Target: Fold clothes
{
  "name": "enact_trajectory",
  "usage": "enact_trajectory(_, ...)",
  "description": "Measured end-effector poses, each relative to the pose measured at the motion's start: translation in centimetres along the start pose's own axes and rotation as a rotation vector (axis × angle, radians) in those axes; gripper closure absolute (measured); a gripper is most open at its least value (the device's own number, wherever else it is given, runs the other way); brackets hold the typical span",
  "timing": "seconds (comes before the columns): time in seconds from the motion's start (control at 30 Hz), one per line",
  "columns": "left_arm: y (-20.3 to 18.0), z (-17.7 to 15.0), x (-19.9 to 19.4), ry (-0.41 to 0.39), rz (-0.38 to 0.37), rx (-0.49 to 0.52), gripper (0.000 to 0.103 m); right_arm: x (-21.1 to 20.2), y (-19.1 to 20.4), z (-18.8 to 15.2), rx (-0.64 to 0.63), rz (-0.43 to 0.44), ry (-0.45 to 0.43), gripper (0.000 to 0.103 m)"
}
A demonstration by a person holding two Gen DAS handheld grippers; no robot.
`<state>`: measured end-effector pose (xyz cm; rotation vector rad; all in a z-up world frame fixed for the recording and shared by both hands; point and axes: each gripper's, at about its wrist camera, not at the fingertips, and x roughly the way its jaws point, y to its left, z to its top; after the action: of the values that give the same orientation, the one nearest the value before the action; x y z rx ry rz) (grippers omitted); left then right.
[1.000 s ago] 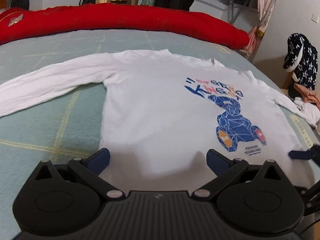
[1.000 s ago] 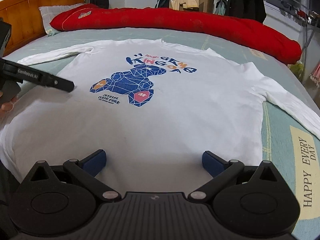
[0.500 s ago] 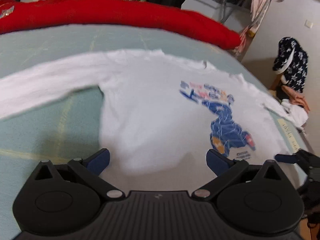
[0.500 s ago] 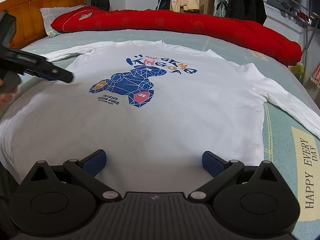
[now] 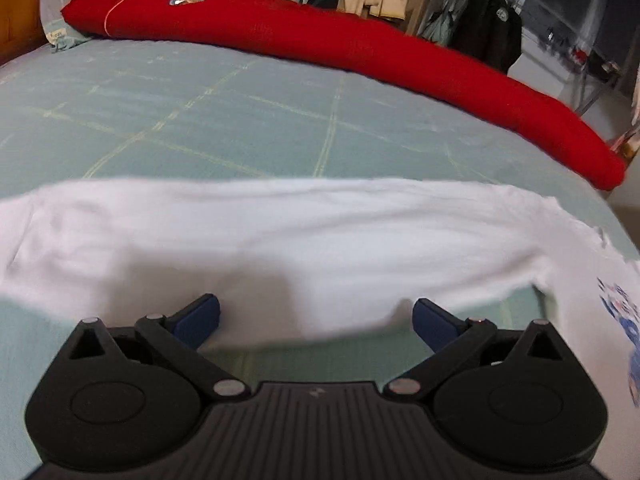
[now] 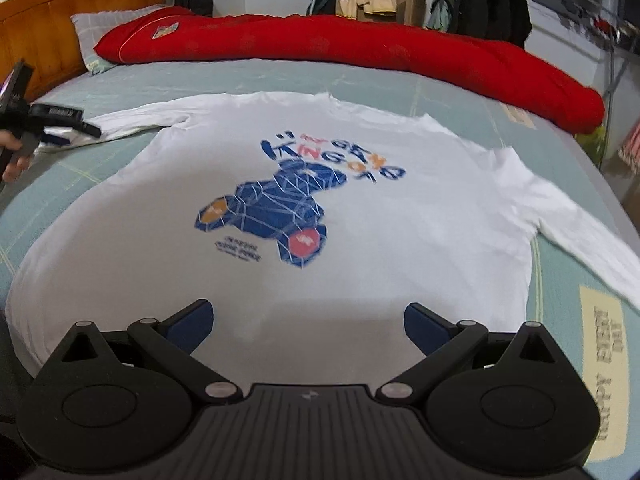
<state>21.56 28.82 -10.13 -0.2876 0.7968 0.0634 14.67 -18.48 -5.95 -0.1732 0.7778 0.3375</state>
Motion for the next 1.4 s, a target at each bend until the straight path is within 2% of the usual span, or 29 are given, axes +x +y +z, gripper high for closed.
enact_trajectory(0.13, -0.2, 0.2, -2.1, 0.077, -0.018, 0.065, 0.001, -0.4, 0.6, 1.7, -0.034, 0.006, -0.012, 0.000)
enact_trajectory(0.23, 0.6, 2.9, -3.4, -0.008, -0.034, 0.074, 0.001, -0.7, 1.2, 3.4, -0.050, 0.010, -0.040, 0.000)
enact_trajectory(0.33, 2.9, 5.8, -1.9, -0.032, -0.098, -0.047, 0.001, -0.8, 2.0, 4.8, -0.058, 0.021, -0.071, 0.000)
enact_trajectory(0.43, 5.2, 7.1, 1.6, 0.022, -0.194, -0.206, 0.001, -0.7, 3.0, 5.6, -0.076, 0.026, -0.080, 0.000)
enact_trajectory(0.5, 6.1, 7.3, 3.6, 0.029, -0.183, -0.243, 0.001, -0.3, 3.6, 5.9, -0.090, 0.029, -0.070, 0.000)
enact_trajectory(0.57, 6.9, 7.6, 4.3, -0.016, -0.175, -0.248, 0.001, 0.2, 3.9, 6.0, -0.099, 0.025, -0.053, 0.000)
enact_trajectory(0.67, 6.8, 8.5, 4.4, -0.038, -0.103, -0.236, 0.001, 0.9, 3.9, 6.0, -0.098, 0.001, -0.025, 0.000)
enact_trajectory(0.73, 5.7, 8.8, 3.9, -0.030, -0.075, -0.211, 0.001, 1.1, 3.9, 5.9, -0.093, -0.008, -0.018, 0.000)
enact_trajectory(0.8, 3.6, 8.9, 2.6, -0.046, -0.104, -0.138, 0.001, 1.1, 4.0, 5.9, -0.092, -0.004, -0.019, 0.000)
enact_trajectory(0.9, -0.2, 8.5, 1.7, -0.029, -0.278, -0.062, 0.001, 1.4, 4.2, 5.8, -0.100, 0.003, -0.015, 0.000)
enact_trajectory(0.97, -2.2, 8.3, 2.8, 0.016, -0.368, -0.051, 0.001, 1.8, 4.3, 5.9, -0.097, 0.007, -0.007, 0.000)
enact_trajectory(1.03, -3.3, 8.3, 4.7, 0.056, -0.371, -0.042, 0.001, 1.9, 4.5, 5.8, -0.094, 0.014, -0.003, 0.000)
enact_trajectory(1.1, -3.4, 8.3, 7.0, 0.090, -0.306, -0.067, 0.001, 1.9, 4.6, 5.6, -0.097, 0.018, 0.002, 0.000)
enact_trajectory(1.2, -2.9, 8.8, 8.6, 0.035, -0.247, -0.079, 0.001, 1.9, 4.4, 5.2, -0.101, -0.002, 0.017, 0.000)
enact_trajectory(1.27, -3.0, 9.7, 8.8, 0.031, -0.214, -0.103, 0.001, 1.9, 4.1, 4.8, -0.096, -0.021, 0.027, 0.000)
enact_trajectory(1.4, -4.4, 10.0, 7.4, 0.020, -0.285, -0.055, 0.001, 1.8, 3.7, 4.5, -0.085, -0.026, 0.030, 0.000)
